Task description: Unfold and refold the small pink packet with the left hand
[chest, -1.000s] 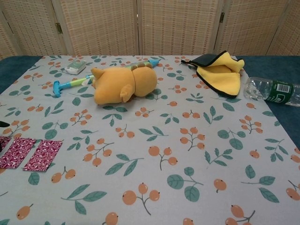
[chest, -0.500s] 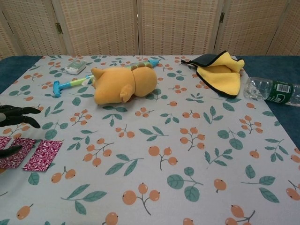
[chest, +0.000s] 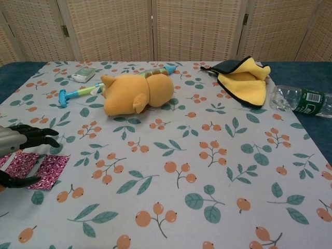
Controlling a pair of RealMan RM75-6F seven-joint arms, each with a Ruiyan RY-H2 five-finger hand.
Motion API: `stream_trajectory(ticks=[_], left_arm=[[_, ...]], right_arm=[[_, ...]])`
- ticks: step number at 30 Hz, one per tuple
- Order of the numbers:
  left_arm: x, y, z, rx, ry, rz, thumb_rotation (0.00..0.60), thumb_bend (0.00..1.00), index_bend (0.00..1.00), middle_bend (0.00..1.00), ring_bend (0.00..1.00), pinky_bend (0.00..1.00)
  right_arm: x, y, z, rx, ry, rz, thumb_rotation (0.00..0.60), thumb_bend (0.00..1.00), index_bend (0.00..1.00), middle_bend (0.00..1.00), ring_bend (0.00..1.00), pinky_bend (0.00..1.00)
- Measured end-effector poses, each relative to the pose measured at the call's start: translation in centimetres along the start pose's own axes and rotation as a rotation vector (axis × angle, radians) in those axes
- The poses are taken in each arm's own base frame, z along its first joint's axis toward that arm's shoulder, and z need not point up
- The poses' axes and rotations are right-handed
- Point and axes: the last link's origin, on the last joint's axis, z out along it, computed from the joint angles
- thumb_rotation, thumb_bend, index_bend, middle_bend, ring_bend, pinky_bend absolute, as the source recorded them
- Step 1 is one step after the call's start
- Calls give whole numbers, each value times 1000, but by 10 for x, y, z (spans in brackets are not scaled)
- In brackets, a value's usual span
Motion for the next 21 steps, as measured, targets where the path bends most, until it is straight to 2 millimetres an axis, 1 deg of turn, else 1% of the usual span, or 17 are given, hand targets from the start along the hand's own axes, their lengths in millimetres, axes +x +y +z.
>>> stream_trajectory(ticks=[4, 9, 17, 21], left_arm=[[-3, 4, 0, 8, -15, 14, 353, 328, 159, 0, 0, 0], [-6, 5, 2, 27, -14, 19, 399, 327, 151, 0, 0, 0], [-8, 2, 5, 43, -15, 11, 402, 321, 184, 0, 0, 0], [-8, 2, 5, 43, -21, 14, 398, 321, 177, 0, 0, 0]], right_arm=[[1, 0, 0, 1, 2, 0, 600, 251, 0, 0, 0, 0], [1, 0, -1, 0, 3, 1, 600, 252, 0, 0, 0, 0], [0, 1, -1, -2, -1, 3, 600, 251, 0, 0, 0, 0], [0, 3, -1, -5, -1, 5, 600, 251, 0, 0, 0, 0]])
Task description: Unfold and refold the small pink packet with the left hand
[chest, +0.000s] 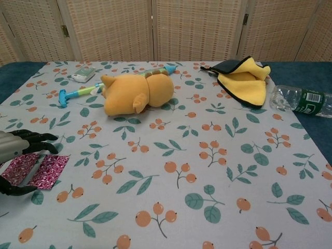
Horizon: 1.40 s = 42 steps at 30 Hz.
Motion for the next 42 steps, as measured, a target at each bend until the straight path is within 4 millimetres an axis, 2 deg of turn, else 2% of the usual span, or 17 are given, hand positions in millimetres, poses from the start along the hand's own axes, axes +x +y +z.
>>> stream_trajectory(ticks=[7, 19, 35, 39, 42], left_arm=[[-1, 4, 1, -2, -1, 2, 402, 317, 136, 0, 0, 0], [-4, 3, 5, 9, -12, 11, 400, 316, 177, 0, 0, 0], [-5, 5, 7, 14, -23, 17, 400, 316, 135, 0, 0, 0], [-6, 5, 8, 16, -26, 18, 405, 316, 176, 0, 0, 0], [-5, 5, 8, 18, -19, 18, 453, 316, 223, 0, 0, 0]], right_arm=[[-1, 1, 0, -2, -2, 1, 600, 251, 0, 0, 0, 0], [-2, 3, 1, -9, -7, 3, 600, 251, 0, 0, 0, 0], [-3, 5, 1, -16, -12, 2, 600, 251, 0, 0, 0, 0], [-3, 5, 1, -16, -14, 2, 600, 250, 0, 0, 0, 0], [-3, 5, 2, -17, -14, 3, 600, 250, 0, 0, 0, 0]])
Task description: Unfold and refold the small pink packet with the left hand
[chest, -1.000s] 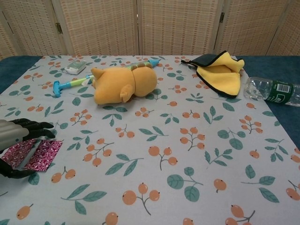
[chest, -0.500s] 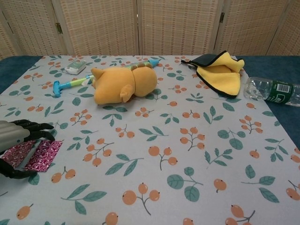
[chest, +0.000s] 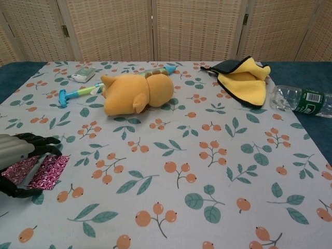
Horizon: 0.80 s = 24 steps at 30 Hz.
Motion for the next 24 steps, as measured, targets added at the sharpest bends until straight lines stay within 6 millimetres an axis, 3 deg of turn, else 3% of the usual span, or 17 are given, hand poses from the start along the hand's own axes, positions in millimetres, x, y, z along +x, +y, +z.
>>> stream_trajectory(ticks=[4, 15, 24], left_arm=[[1, 0, 0, 1, 14, -4, 507, 316, 265, 0, 0, 0], [11, -3, -10, -1, 52, -8, 518, 316, 255, 0, 0, 0], [25, -24, -29, 49, 88, -11, 516, 316, 245, 0, 0, 0]], right_arm=[[0, 0, 0, 0, 1, 1, 600, 251, 0, 0, 0, 0], [2, 1, 0, 1, 8, 3, 600, 251, 0, 0, 0, 0], [2, 1, 0, 4, 12, 5, 600, 252, 0, 0, 0, 0]])
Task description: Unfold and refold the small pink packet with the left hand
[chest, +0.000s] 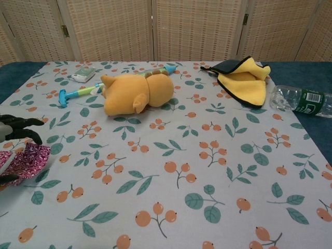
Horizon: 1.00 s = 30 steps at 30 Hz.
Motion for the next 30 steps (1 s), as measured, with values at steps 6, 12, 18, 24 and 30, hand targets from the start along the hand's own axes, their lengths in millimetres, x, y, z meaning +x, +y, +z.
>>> stream_trajectory(ticks=[6, 12, 18, 24, 30], left_arm=[[0, -23, -10, 65, 5, -21, 521, 316, 226, 0, 0, 0], [-10, -48, -15, 116, -22, -4, 535, 316, 208, 0, 0, 0], [-20, -65, -17, 137, -45, -4, 562, 316, 201, 0, 0, 0], [-29, -70, -17, 142, -60, -19, 562, 316, 196, 0, 0, 0], [-36, -73, -15, 152, -72, -38, 562, 316, 196, 0, 0, 0]], right_arm=[[1, -2, 1, 9, 2, -1, 600, 251, 0, 0, 0, 0], [2, -4, 1, 16, 6, -3, 600, 251, 0, 0, 0, 0], [3, -7, -1, 19, 11, -5, 600, 251, 0, 0, 0, 0], [4, -10, -2, 22, 15, -8, 600, 251, 0, 0, 0, 0], [4, -11, -4, 20, 14, -9, 600, 250, 0, 0, 0, 0]])
